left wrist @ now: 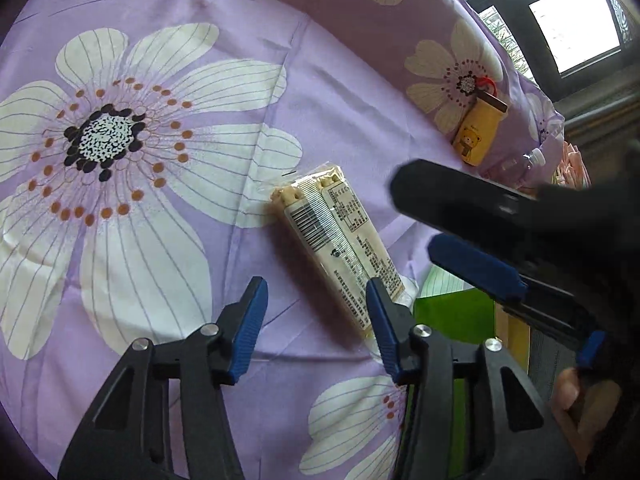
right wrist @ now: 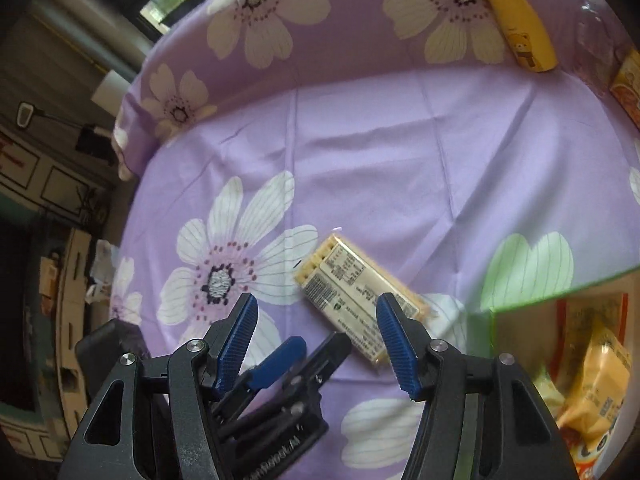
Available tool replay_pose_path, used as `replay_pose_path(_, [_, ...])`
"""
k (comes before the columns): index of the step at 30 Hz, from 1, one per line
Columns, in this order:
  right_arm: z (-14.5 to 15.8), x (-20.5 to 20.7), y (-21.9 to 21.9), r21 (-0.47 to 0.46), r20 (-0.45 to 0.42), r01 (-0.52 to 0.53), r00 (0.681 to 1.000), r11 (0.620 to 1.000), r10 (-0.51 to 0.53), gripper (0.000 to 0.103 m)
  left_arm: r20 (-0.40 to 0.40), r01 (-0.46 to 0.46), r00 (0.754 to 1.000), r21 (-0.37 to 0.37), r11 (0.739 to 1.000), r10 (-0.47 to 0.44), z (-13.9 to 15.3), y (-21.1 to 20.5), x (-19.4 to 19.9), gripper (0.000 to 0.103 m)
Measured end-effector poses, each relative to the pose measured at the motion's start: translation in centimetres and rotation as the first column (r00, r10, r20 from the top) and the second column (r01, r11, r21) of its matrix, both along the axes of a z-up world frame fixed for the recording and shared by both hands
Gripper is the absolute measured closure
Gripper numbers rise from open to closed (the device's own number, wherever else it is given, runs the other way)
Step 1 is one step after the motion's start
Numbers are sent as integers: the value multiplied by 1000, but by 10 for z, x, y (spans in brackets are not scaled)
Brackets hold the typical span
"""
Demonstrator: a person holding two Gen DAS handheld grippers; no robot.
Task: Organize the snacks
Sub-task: 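Move the right gripper to the white cracker pack and grasp it, then lift the cracker pack and carry it over the green box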
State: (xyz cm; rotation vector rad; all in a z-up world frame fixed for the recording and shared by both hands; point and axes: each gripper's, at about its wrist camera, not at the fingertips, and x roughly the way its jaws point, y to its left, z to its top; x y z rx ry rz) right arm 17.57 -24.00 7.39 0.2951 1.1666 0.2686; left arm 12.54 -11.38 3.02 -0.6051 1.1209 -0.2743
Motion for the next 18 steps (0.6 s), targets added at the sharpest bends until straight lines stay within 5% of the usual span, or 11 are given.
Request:
replay_pose_path(7, [-45, 37, 14, -162, -102, -3, 995, 987, -14, 40, 16, -9, 1000, -5, 1000, 9, -3, 2, 10, 69])
replay_pose_path(11, [-60, 37, 8, -103, -144, -14, 990, 995, -1, 38, 8, -27, 1000, -37, 999, 28, -6, 8, 12, 78])
replay_pose_path(18, [-59, 14, 2, -22, -175, -8, 985, 1000, 4, 38, 37, 39, 998, 61, 997, -41, 6, 10, -5, 77])
